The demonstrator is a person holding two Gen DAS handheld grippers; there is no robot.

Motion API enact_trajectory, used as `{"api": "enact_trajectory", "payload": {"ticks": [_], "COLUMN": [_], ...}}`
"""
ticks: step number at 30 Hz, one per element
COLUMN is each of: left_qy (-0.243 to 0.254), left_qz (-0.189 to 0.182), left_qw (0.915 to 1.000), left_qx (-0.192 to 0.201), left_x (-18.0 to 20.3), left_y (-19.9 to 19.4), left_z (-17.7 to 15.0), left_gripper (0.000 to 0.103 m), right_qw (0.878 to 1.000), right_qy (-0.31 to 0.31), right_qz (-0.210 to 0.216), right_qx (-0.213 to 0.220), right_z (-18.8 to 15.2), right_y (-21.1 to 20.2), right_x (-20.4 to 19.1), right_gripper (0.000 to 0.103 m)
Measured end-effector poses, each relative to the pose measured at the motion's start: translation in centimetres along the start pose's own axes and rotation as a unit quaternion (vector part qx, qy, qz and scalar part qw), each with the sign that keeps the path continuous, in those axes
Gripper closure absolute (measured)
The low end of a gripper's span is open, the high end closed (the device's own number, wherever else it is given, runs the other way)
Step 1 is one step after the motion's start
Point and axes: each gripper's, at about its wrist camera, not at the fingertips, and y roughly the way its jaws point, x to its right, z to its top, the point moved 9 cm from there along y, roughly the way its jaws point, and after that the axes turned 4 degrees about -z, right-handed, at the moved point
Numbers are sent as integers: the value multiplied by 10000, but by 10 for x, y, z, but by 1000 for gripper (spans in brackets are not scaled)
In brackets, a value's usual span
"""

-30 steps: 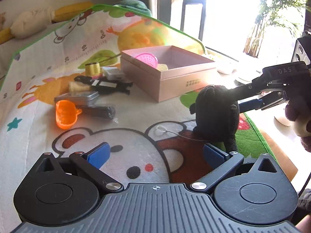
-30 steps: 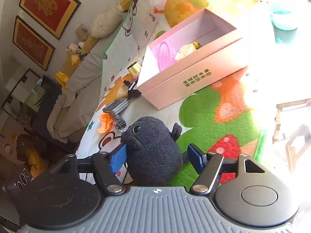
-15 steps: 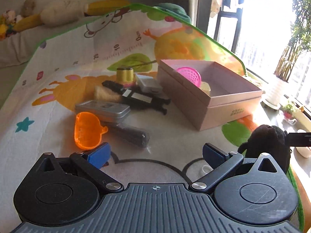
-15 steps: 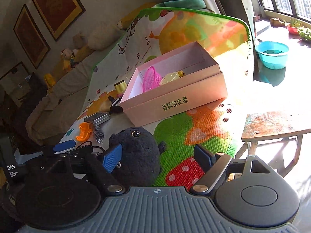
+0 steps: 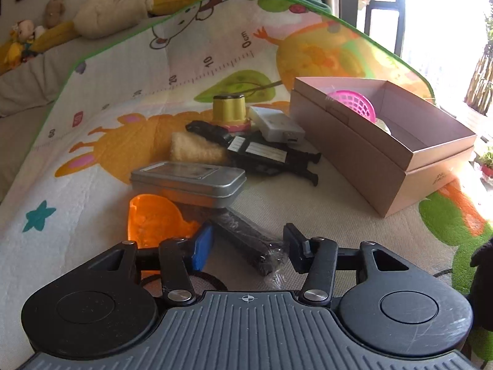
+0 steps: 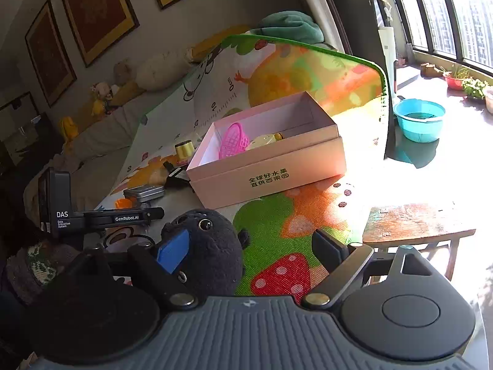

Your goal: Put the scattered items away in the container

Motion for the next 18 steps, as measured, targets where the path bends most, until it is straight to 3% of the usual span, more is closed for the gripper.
{"api": "enact_trajectory", "payload": {"ticks": [3,9,11,13,15,17,18], "left_qy": [235,420,370,324,345,328,311], "left_qz": [47,-247,-440,-878,-1087,-1072,-1030], "left_qw": [9997,9988,9983,9953,9930,9933,9939], "left_qx": [28,-34,-114,-234,-292,-266,-241], "left_x": [2,10,12,18,22,22,21], "left_y": [-12,-43,-54,-69,-80,-87,-89], "left_z": [-7,-29,-37,-47,-55,-60,-60], "left_gripper": [62,69,73,73,69,61,49], "right_qw": [10000,10000,9999,9999,9998,9998,9998], "right_qy": [52,-13,-15,-36,-76,-97,-94], "right_qz": [6,-81,-117,-136,-159,-184,-181], "right_qx": [-16,28,35,46,63,74,75], "right_z": [-2,-3,-3,-4,-4,-4,-4], "right_y": [1,-2,-3,-5,-6,-6,-5], "right_x": [0,0,1,0,-1,-4,-5], "right_gripper": [12,12,12,12,11,11,9]}}
